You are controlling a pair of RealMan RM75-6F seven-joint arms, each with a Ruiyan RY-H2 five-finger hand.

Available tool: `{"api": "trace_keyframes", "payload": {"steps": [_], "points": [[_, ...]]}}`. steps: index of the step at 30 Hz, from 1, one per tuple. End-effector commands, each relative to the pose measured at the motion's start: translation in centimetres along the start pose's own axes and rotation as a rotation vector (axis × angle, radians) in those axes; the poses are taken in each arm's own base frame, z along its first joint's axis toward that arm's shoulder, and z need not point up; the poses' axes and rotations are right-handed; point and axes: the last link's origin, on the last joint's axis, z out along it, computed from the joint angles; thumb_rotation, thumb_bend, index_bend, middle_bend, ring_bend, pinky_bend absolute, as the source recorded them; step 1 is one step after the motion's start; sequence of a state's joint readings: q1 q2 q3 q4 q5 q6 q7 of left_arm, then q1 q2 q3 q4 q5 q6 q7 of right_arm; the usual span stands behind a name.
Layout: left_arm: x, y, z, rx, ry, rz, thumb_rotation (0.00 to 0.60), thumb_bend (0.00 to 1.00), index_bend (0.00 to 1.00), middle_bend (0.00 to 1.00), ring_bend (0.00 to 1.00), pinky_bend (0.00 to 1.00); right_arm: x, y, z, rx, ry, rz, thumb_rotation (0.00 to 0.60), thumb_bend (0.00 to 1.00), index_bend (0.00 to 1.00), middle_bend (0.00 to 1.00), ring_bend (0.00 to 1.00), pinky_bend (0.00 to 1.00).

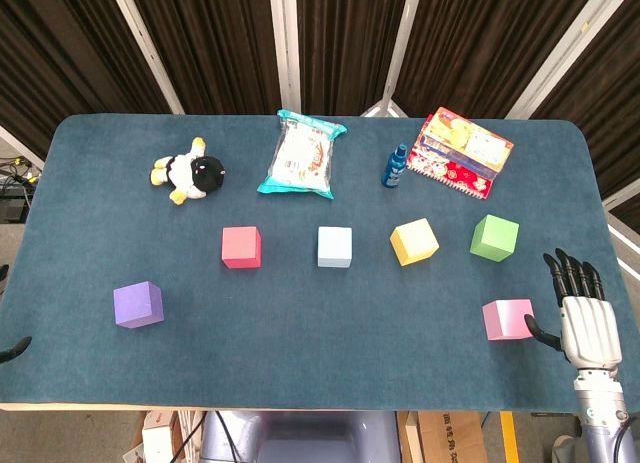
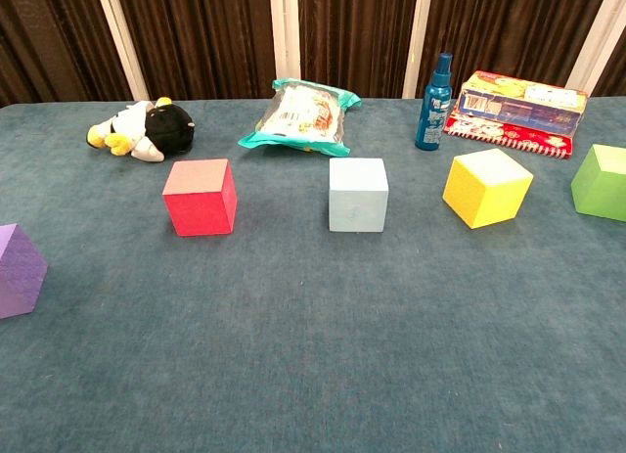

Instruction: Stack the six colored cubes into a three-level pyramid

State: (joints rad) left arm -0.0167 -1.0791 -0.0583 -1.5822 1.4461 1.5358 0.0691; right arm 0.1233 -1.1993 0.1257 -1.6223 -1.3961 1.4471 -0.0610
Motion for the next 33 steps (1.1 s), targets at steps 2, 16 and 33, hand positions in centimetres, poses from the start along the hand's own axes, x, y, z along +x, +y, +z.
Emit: {"api": "trace_keyframes", "payload": {"steps": [2,16,33], "points": [[0.0,-0.1,0.0,0.001,0.0,-0.003,0.6,0.01,0.0,0.0,0.0,0.01,0.0,-0.1,0.0,0.002,-0.001,0.0,0.6,0.28,0.0,0.0,0.0,0.01],[0.0,0.0,-0.1,-0.009,-0.001,-0.014,0.6,0.01,0.0,0.0,0.0,0.01,0.1,-0.1,0.1,0.001,0.007,-0.008,0.6,0.28,0.0,0.0,0.0,0.01],[0.8,0.2,0.8,0.013,-0.001,-0.001,0.6,0.01,0.0,0.0,0.0,0.01,0.4,0.6,0.9,-0.041,0.022,0.035,0.6,0.28,0.0,0.0,0.0,0.01]]}}
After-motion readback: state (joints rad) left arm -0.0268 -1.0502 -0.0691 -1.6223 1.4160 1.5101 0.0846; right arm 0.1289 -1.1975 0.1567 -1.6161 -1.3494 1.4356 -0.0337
